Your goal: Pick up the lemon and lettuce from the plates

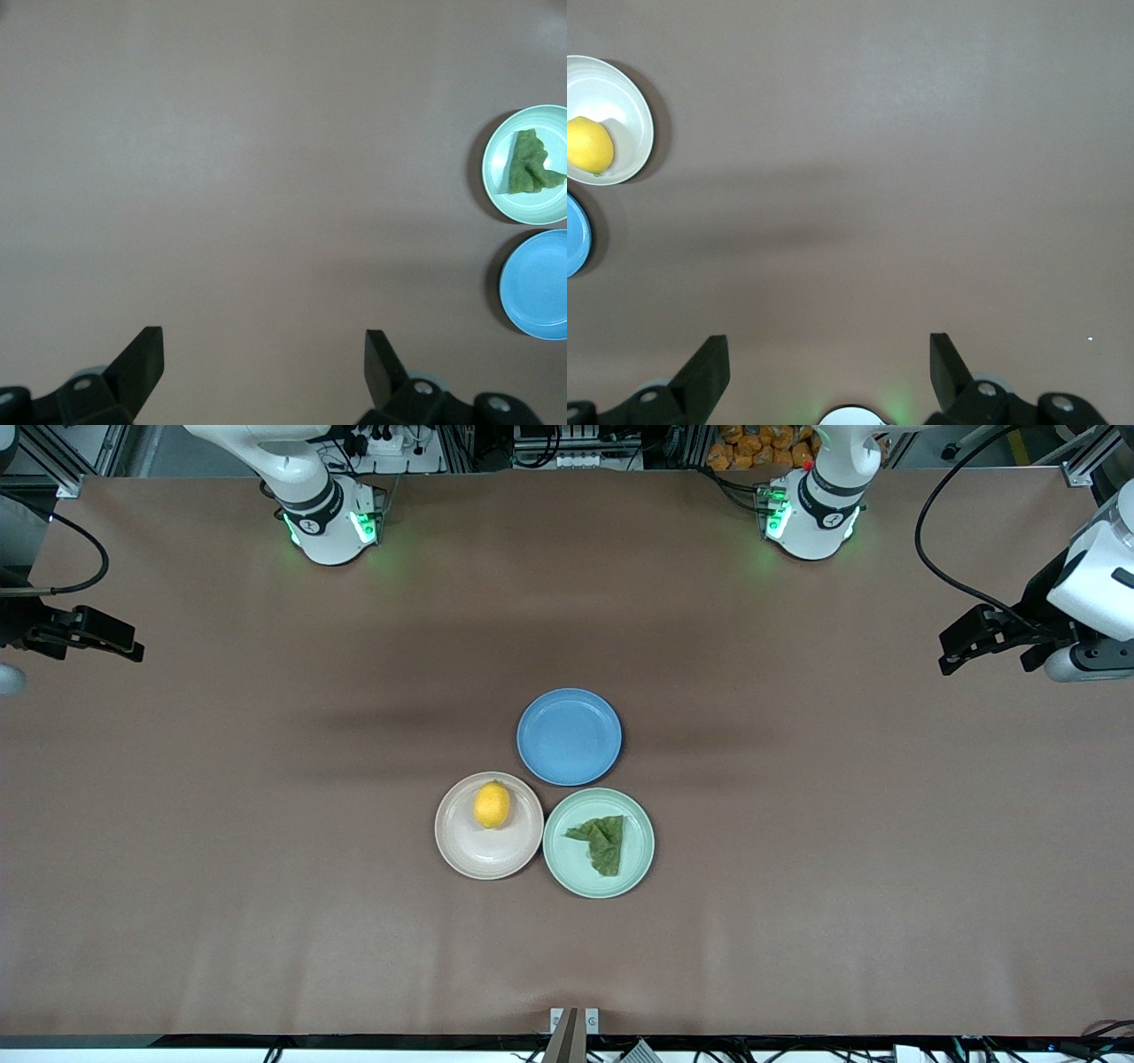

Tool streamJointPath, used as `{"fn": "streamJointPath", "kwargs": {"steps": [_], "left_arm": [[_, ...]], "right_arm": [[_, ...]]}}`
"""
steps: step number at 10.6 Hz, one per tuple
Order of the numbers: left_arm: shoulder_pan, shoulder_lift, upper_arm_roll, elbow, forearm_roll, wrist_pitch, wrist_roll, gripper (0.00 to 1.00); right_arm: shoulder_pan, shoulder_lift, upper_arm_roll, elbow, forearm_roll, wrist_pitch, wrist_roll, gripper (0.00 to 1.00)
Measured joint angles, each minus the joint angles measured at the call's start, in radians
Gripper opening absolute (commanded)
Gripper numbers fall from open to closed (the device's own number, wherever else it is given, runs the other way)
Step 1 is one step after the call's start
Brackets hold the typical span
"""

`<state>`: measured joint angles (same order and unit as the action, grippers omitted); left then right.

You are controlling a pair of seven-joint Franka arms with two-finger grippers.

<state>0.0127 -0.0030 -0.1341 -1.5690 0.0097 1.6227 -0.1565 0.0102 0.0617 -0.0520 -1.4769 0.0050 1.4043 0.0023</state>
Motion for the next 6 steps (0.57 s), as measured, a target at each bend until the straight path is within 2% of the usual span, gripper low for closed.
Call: {"fn": "streamJointPath", "kwargs": {"steps": [6], "left_arm": [[-0.006, 0.003, -0.001, 0.0, 0.0, 0.0, 0.0, 1.0]], "right_arm": [[0.0, 0.0, 0.0, 0.0, 0.0, 0.0, 0.0, 1.0]]}}
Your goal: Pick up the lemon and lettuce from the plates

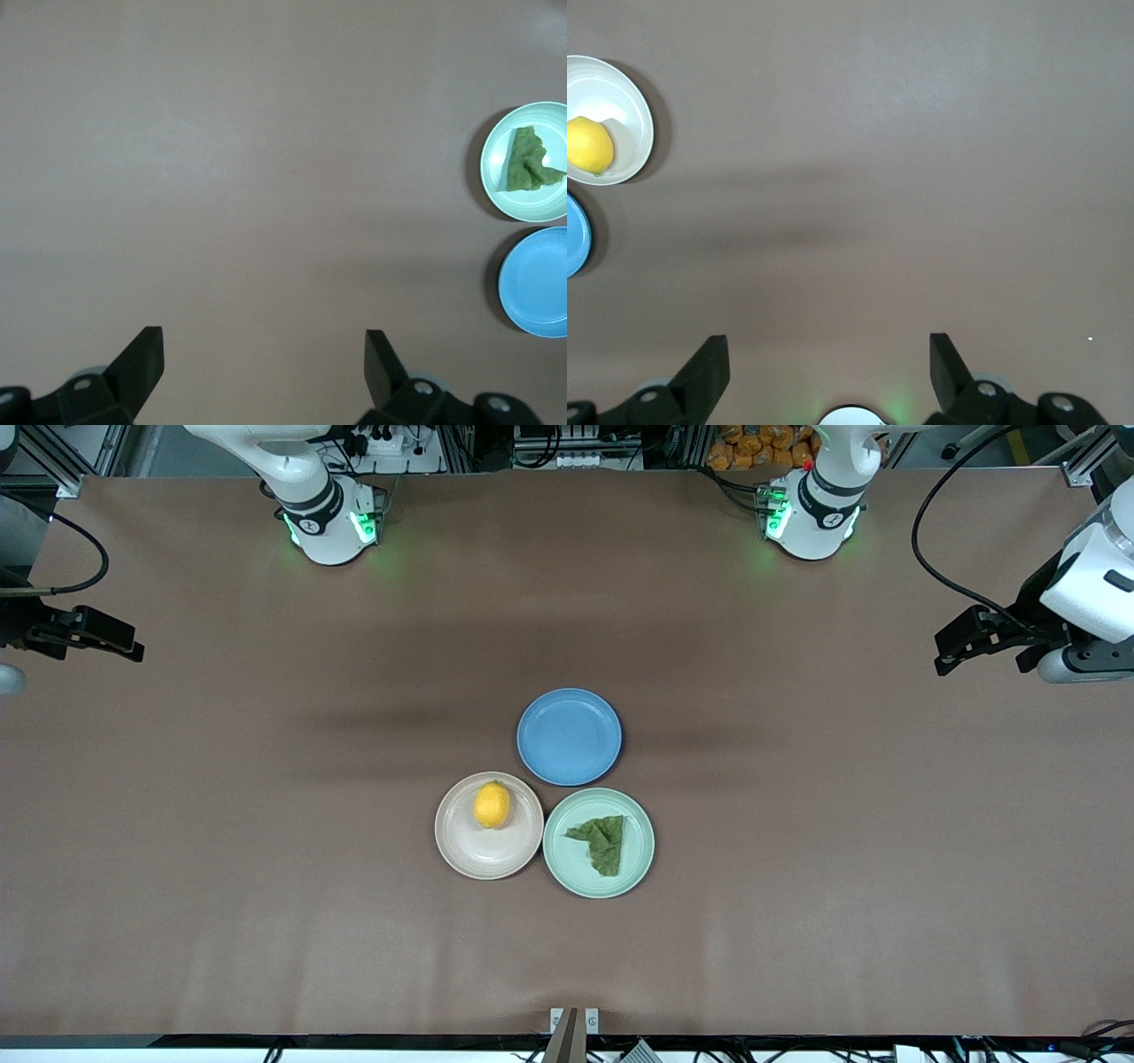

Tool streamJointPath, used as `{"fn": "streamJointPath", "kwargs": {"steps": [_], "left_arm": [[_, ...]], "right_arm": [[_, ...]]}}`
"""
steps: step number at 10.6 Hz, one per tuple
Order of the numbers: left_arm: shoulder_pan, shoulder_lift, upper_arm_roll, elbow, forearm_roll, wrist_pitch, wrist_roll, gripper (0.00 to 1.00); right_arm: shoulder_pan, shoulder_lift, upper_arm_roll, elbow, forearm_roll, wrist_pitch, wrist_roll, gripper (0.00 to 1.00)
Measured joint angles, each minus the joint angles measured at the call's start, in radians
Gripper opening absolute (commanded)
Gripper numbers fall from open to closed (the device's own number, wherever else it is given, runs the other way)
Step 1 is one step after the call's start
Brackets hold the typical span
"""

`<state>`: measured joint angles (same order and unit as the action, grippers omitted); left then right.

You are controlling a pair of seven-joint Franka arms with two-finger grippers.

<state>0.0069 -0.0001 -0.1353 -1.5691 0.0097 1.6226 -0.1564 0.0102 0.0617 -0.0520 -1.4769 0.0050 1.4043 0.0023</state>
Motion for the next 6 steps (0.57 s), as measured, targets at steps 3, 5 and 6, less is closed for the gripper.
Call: {"fn": "streamJointPath", "kwargs": {"steps": [3, 5, 6], "left_arm": [[-0.002, 0.016, 0.0, -0.003, 0.0, 0.001, 0.0, 1.0], [-0.033, 0.051, -0.005, -0.003, 0.0, 0.038, 0.003, 1.0], [-0.047, 0.068, -0.012, -0.003, -0.002, 0.082, 0.003, 1.0]], "right_arm": [[0.0, 0.0, 0.0, 0.0, 0.0, 0.0, 0.0, 1.0], [0.0, 0.0, 0.0, 0.0, 0.0, 0.0, 0.0, 1.0], [0.0, 0.0, 0.0, 0.0, 0.0, -0.001, 0.0, 1.0]]}}
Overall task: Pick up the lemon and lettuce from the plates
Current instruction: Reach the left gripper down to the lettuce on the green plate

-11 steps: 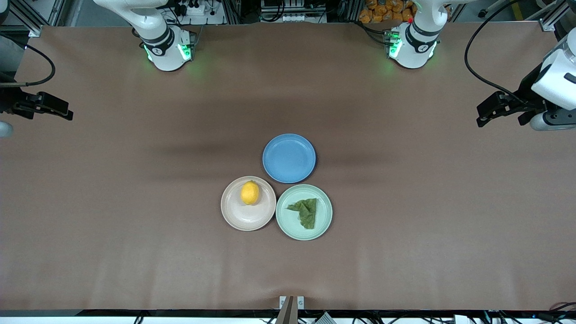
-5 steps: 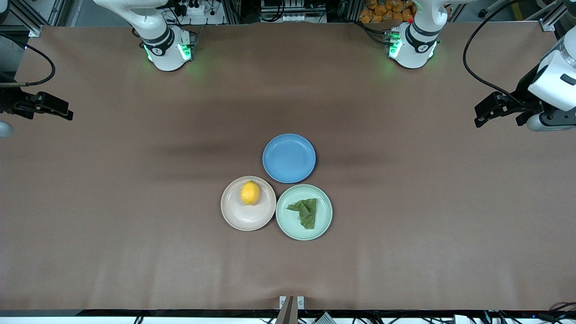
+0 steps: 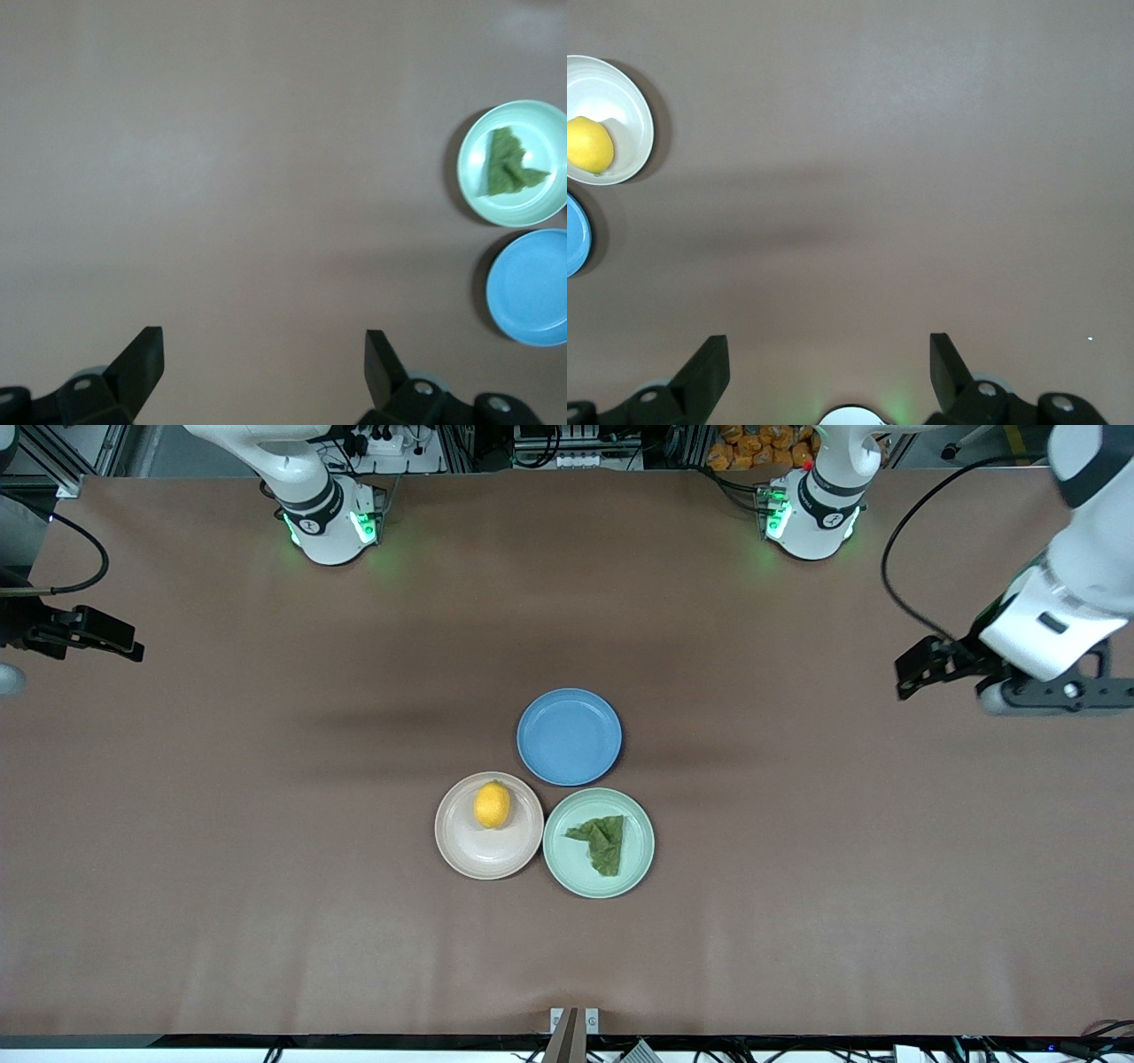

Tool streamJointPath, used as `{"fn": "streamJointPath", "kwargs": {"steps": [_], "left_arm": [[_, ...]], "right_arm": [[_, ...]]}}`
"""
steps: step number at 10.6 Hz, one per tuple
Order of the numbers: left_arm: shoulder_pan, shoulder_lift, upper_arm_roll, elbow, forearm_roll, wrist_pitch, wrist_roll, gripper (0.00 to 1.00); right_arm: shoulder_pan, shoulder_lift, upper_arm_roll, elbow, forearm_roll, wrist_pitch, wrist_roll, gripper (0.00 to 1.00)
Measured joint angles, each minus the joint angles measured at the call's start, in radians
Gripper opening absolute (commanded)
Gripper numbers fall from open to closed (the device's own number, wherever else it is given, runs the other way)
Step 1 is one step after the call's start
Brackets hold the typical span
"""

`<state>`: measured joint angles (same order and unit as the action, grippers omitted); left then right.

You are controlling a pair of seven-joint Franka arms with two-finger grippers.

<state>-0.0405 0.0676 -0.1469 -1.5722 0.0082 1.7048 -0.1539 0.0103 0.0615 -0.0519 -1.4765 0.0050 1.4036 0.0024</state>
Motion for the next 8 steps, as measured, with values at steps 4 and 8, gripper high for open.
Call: {"fn": "streamJointPath", "kwargs": {"steps": [4, 8], "left_arm": [[-0.077, 0.135, -0.05, -0.004, -0.053, 0.224, 0.0, 1.0], [-0.229, 0.313, -0.056, -0.006, -0.055, 0.501, -0.121, 1.0]], "right_arm": [[0.0, -0.001, 0.001, 0.0, 0.0, -0.001, 0.0, 1.0], [0.001, -0.002, 0.004, 0.0, 0.0, -0.001, 0.0, 1.0]]}}
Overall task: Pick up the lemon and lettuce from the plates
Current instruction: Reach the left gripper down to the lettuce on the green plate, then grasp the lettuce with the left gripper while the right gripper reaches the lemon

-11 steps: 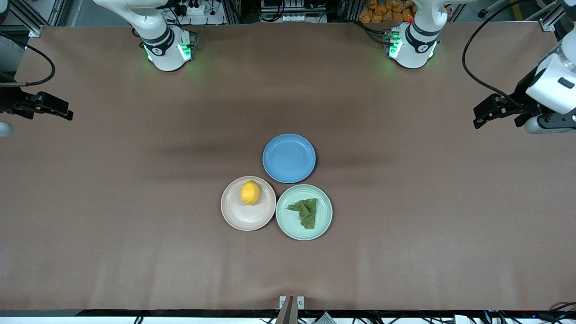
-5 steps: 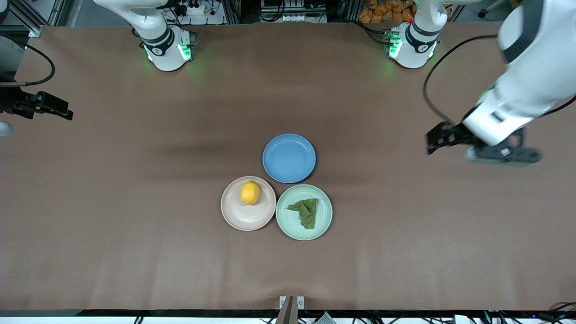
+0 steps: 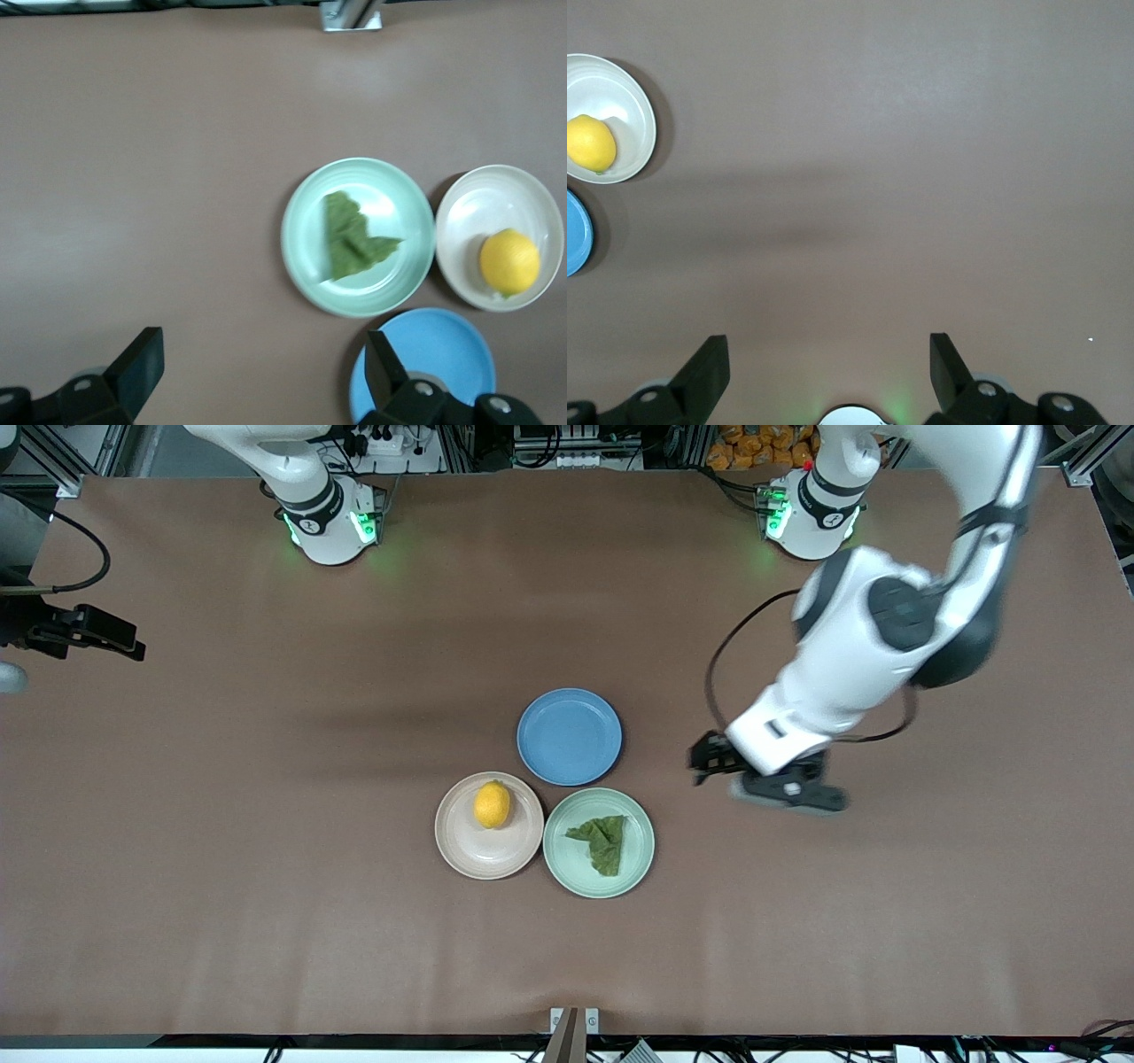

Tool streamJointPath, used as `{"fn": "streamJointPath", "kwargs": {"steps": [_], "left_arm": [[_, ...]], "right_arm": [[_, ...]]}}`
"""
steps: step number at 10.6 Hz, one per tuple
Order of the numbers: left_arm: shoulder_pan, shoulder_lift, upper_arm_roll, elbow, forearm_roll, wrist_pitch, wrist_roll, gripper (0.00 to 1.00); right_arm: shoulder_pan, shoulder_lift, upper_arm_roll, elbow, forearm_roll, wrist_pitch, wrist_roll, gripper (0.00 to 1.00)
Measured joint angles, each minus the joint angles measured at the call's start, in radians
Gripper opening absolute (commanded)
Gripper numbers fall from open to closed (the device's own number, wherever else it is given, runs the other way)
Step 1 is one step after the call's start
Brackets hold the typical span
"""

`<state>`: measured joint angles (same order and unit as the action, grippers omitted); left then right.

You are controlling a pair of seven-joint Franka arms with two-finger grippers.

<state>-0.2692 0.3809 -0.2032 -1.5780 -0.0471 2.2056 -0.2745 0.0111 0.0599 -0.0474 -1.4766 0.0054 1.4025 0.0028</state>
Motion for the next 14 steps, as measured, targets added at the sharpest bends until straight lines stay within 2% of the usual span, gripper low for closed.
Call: {"fn": "streamJointPath", "kwargs": {"steps": [4, 6, 7, 11, 14], "left_arm": [[-0.097, 0.213, 0.004, 0.007, 0.0, 0.317, -0.042, 0.97], [-0.132, 0.306, 0.008, 0.031, 0.0, 0.423, -0.042, 0.97], [-0.141, 0.337, 0.009, 0.041, 0.0, 0.454, -0.042, 1.0], [-0.164, 0.38, 0.028, 0.053, 0.003, 0.505, -0.041, 1.0], [-0.167, 0.415, 0.031, 0.056, 0.023, 0.516, -0.039, 1.0]], "right_arm": [[0.003, 0.002, 0.027, -0.002, 0.001, 0.006, 0.005, 1.0], [0.007, 0.004, 0.058, -0.003, 0.001, 0.012, 0.018, 1.0], [0.01, 0.005, 0.071, -0.004, 0.001, 0.015, 0.04, 1.0], [0.013, 0.013, 0.137, -0.019, 0.011, 0.062, 0.121, 1.0], [0.022, 0.034, 0.144, -0.08, 0.072, 0.158, 0.147, 1.0]]}}
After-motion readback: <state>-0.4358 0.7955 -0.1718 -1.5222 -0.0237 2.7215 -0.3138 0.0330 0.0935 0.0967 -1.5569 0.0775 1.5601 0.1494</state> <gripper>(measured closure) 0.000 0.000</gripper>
